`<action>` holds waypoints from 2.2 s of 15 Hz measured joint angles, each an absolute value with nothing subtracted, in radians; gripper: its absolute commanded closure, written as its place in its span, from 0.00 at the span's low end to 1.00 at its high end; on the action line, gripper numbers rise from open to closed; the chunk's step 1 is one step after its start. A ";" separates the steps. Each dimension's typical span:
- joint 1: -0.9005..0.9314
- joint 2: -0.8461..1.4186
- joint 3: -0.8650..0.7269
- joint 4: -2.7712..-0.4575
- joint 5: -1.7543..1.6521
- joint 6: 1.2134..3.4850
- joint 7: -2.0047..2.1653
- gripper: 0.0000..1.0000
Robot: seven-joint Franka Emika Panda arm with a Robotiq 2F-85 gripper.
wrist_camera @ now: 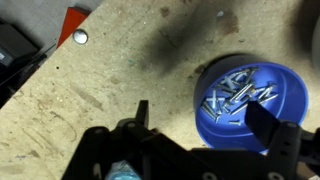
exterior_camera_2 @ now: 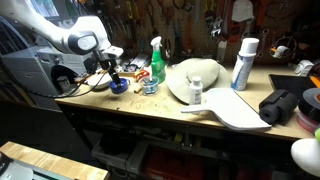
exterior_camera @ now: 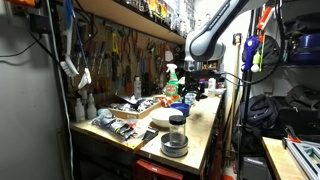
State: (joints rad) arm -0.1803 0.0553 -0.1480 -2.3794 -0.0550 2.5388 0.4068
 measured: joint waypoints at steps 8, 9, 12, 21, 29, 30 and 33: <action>-0.169 0.159 -0.152 -2.364 0.004 2.665 0.414 0.92; -0.168 0.161 -0.155 -2.361 0.004 2.665 0.415 0.93; -0.167 0.160 -0.163 -2.358 0.004 2.664 0.415 0.93; -0.167 -0.032 -0.173 -2.383 0.026 2.595 0.306 0.91; -0.067 -0.107 -0.104 -2.452 0.268 2.557 0.050 0.91; -0.057 -0.104 -0.099 -2.456 0.287 2.557 0.031 0.92; -0.039 -0.091 -0.091 -2.462 0.326 2.557 -0.018 0.91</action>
State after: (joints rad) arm -0.0390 -0.0914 -0.0906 -2.4622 0.3257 2.5574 -0.0183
